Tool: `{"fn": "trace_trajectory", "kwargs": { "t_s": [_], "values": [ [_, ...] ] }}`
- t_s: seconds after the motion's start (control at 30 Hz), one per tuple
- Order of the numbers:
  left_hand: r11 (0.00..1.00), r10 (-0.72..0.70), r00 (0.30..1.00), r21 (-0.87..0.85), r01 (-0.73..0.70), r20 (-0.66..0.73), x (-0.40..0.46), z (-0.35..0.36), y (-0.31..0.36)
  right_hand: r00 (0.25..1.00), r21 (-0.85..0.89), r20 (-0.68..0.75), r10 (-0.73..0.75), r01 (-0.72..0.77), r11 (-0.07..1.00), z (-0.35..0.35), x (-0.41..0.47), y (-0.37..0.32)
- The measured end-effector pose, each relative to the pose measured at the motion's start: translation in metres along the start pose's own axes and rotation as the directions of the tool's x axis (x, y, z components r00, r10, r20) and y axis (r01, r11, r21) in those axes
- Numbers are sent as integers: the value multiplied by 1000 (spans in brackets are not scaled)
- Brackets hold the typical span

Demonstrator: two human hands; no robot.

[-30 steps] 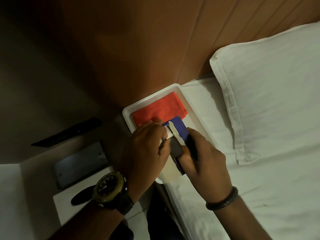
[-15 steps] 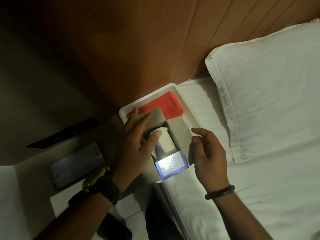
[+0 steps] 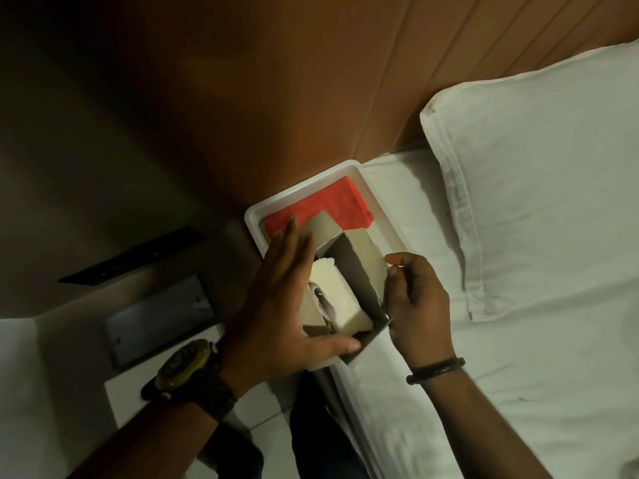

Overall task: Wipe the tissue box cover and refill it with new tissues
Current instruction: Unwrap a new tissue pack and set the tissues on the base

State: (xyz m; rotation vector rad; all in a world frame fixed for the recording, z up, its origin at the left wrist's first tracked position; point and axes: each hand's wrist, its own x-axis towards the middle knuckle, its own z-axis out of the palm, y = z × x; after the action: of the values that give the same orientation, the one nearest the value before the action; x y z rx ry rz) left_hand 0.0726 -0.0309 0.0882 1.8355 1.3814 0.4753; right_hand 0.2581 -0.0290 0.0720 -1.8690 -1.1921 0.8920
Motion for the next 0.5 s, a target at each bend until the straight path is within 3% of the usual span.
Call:
{"fn": "trace_trajectory", "kwargs": {
  "t_s": [0.1,0.27,0.33,0.4,0.5],
  "values": [
    [999,-13,1000,53,12,10,-4,1,5,999,20,-26,40,-40,999,0,1,-1],
    [993,-10,999,118,5,45,-8,5,1,993,-95,89,79,-70,993,-16,7,-15],
    [994,-7,1000,110,5,15,-7,8,-2,991,-232,-20,-130,121,965,-28,4,-30],
    [999,-14,998,48,17,-58,-4,11,-2,932,-278,-71,-355,323,904,-33,-4,-52],
    [999,9,992,-36,-14,-126,-3,17,-4,875,-374,88,-475,471,799,-19,-25,-75]
  ]
}}
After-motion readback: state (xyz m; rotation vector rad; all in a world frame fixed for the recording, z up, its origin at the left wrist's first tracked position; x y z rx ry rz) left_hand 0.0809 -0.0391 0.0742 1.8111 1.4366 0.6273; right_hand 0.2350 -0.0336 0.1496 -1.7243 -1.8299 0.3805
